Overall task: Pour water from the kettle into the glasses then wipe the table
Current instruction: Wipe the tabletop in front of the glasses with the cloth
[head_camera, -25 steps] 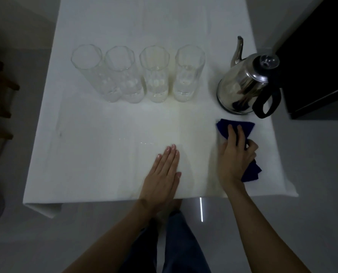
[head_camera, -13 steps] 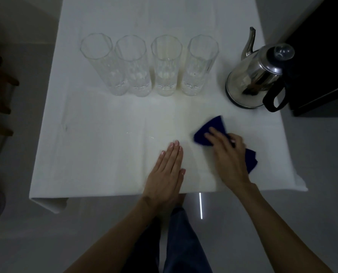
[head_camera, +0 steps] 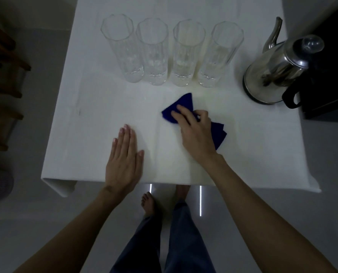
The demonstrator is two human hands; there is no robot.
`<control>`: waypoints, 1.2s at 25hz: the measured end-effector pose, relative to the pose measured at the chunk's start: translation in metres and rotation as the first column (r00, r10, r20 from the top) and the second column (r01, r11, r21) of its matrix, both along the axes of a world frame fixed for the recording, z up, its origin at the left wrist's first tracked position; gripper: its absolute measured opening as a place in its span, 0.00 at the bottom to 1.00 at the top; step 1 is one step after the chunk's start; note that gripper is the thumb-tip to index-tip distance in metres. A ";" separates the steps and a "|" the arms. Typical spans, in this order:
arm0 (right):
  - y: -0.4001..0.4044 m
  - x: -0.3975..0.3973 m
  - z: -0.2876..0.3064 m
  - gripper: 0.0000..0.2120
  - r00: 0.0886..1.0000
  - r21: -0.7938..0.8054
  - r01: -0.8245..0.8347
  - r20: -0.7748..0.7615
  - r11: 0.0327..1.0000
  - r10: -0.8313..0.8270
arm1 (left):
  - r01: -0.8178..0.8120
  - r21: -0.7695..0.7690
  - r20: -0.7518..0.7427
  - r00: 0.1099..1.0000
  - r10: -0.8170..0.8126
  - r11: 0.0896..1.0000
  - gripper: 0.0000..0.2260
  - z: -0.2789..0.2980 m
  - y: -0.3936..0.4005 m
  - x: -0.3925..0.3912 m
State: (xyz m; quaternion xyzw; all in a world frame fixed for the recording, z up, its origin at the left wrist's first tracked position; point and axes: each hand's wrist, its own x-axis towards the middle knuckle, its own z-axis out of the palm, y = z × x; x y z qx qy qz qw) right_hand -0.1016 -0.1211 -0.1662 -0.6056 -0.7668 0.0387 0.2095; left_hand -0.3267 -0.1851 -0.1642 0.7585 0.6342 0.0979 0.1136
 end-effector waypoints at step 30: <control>0.000 0.035 0.024 0.27 0.812 -0.224 0.579 0.070 0.784 -0.580 | -0.001 0.057 0.091 0.996 -0.004 0.998 0.25 0.006 0.013 -0.028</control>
